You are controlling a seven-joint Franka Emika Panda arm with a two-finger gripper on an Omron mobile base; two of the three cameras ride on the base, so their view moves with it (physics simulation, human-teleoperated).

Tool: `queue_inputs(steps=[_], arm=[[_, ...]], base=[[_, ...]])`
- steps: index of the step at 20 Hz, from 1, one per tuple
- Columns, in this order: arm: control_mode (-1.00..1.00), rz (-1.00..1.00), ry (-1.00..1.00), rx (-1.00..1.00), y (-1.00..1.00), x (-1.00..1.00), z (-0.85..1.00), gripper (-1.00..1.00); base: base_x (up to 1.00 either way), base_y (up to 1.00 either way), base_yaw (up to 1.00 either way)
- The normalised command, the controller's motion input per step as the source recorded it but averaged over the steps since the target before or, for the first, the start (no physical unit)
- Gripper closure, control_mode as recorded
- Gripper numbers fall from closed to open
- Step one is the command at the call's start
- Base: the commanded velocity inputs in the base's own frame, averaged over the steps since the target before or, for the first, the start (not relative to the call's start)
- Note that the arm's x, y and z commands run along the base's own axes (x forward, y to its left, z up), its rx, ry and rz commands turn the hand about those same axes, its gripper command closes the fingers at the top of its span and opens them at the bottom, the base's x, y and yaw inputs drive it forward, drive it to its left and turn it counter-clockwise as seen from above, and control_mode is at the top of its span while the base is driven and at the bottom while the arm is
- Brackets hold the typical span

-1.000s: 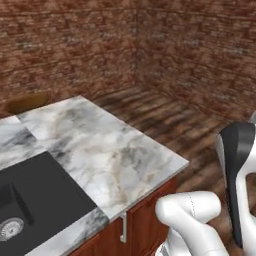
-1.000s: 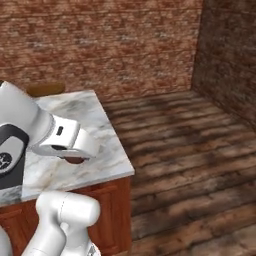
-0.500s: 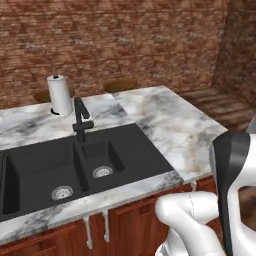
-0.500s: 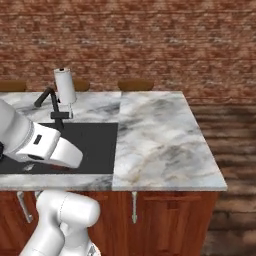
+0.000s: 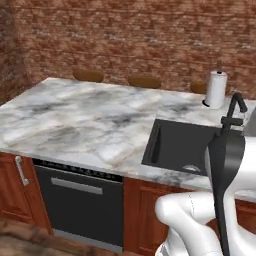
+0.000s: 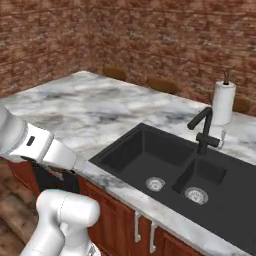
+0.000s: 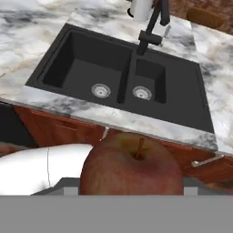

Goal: Pick the tangerine and apple from the fridge and place them inside the tupperware on the counter.

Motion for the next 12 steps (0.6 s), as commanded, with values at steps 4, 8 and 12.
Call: queue_inputs(steps=[4,8,12], arm=[[1.00,0.00,0.00,0.00,0.00,0.00,0.00,1.00],[1.00,0.00,0.00,0.00,0.00,0.00,0.00,1.00],[1.00,0.00,0.00,0.00,0.00,0.00,0.00,1.00]], base=[[0.00,0.87,1.00],[0.00,0.83,1.00],[0.00,0.78,1.00]])
